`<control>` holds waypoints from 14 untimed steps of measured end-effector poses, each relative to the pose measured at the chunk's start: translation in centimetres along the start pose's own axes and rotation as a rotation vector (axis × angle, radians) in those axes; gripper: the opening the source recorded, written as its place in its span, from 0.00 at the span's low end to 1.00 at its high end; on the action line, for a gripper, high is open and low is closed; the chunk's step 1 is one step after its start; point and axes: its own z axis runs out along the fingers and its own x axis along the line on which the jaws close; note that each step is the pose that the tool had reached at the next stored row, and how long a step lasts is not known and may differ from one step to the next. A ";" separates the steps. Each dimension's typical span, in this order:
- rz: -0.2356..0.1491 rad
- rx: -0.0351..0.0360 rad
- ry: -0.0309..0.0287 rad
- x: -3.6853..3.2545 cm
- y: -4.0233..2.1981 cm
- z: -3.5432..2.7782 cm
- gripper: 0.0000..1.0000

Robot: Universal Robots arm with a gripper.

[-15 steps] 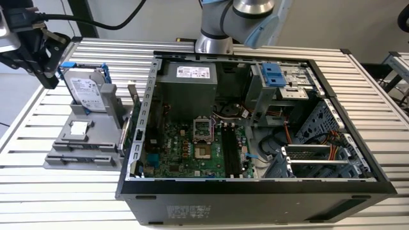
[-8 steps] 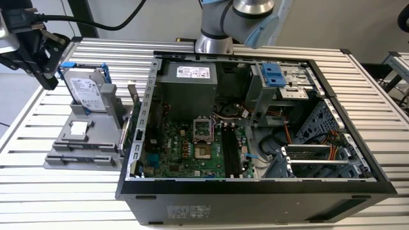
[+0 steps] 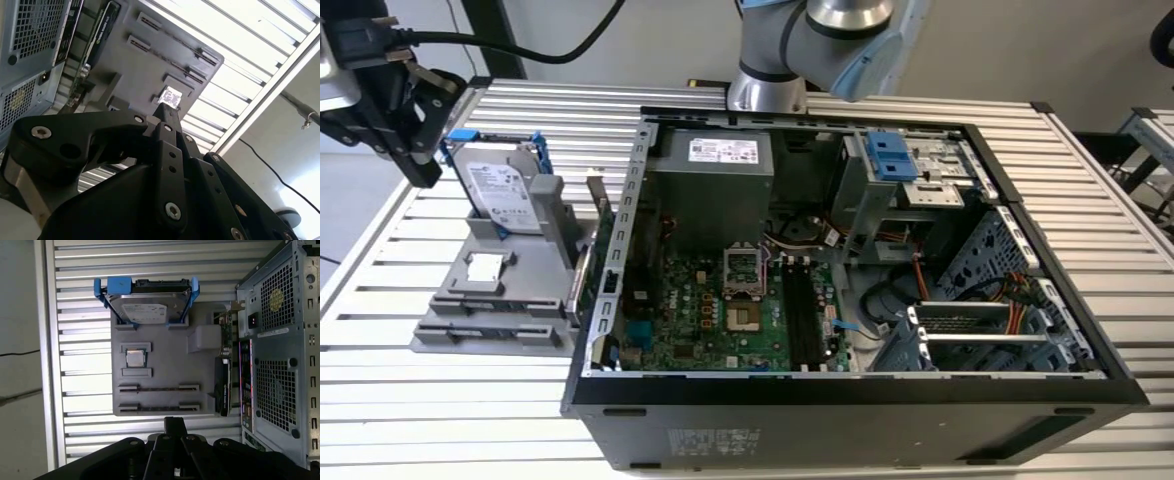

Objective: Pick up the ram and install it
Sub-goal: 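Reach for the ram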

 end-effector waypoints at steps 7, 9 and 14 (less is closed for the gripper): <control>-0.019 -0.0004 0.0009 0.00 0.00 -0.01 0.00; -0.030 -0.0006 0.0014 0.00 0.00 -0.01 0.00; -0.061 -0.0010 0.0030 0.00 0.00 -0.04 0.00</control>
